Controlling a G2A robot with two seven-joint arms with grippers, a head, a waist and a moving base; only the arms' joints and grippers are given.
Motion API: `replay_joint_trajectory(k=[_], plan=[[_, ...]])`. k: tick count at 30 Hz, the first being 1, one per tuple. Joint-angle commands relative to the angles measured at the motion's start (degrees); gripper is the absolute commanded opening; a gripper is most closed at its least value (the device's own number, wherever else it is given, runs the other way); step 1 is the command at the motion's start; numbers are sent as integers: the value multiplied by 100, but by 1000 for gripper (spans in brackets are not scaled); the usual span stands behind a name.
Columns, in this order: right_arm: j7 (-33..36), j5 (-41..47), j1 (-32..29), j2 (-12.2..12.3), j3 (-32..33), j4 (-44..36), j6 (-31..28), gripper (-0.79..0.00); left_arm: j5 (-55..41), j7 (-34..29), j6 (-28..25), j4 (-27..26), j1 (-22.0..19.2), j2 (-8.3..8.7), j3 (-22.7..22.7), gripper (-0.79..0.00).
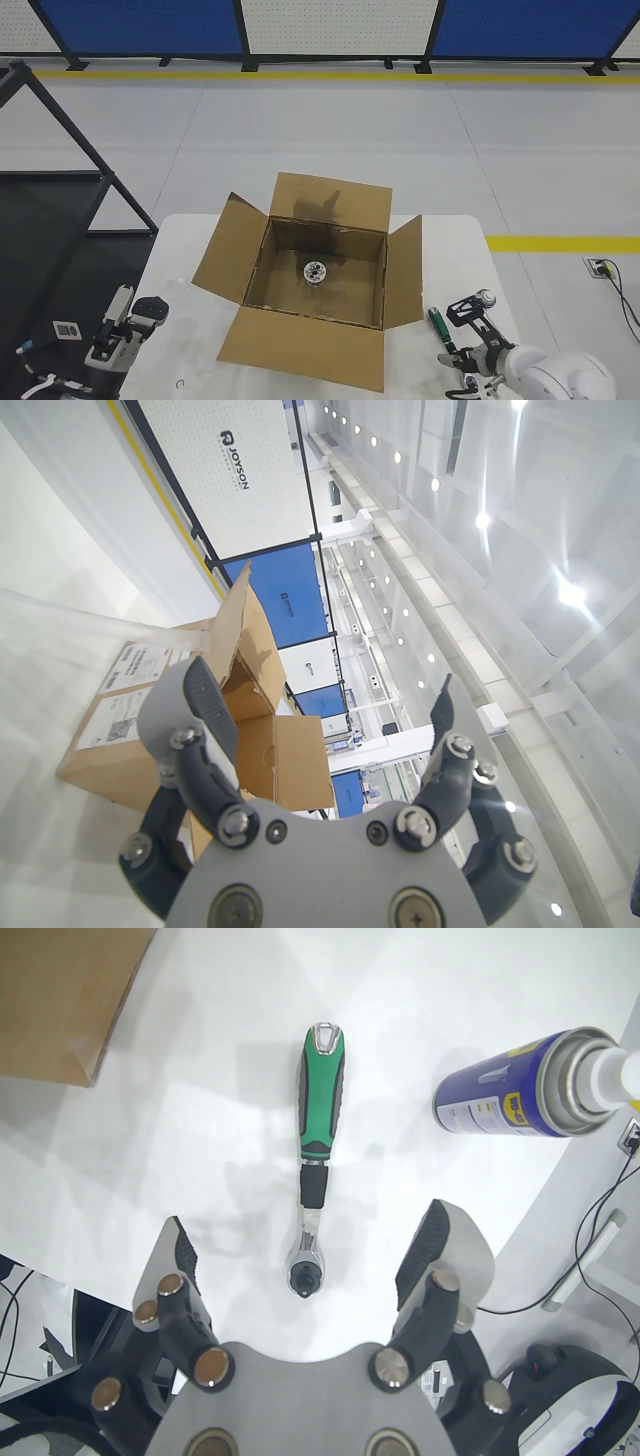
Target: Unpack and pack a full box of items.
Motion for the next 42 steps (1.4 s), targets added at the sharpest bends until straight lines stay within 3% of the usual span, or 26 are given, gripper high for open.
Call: replay_joint_trajectory(k=[1, 14, 18, 24, 25, 42], plan=[[0, -1, 0, 0, 0, 0, -1, 0, 0, 0, 0, 0, 0, 0, 0, 0], [-277, -188, 295, 71, -246, 653, 204, -6, 0, 0, 0, 0, 0, 0, 0, 0], [-241, -334, 358, 99, -371, 760, 243, -163, 0, 0, 0, 0, 0, 0, 0, 0], [-260, -463, 436, 128, -530, 910, 375, -268, 0, 0, 0, 0, 0, 0, 0, 0], [-248, -470, 457, 131, -557, 943, 407, -317, 0, 0, 0, 0, 0, 0, 0, 0], [-47, -568, 726, 200, -897, 1322, 613, -434, 0, 0, 0, 0, 0, 0, 0, 0]])
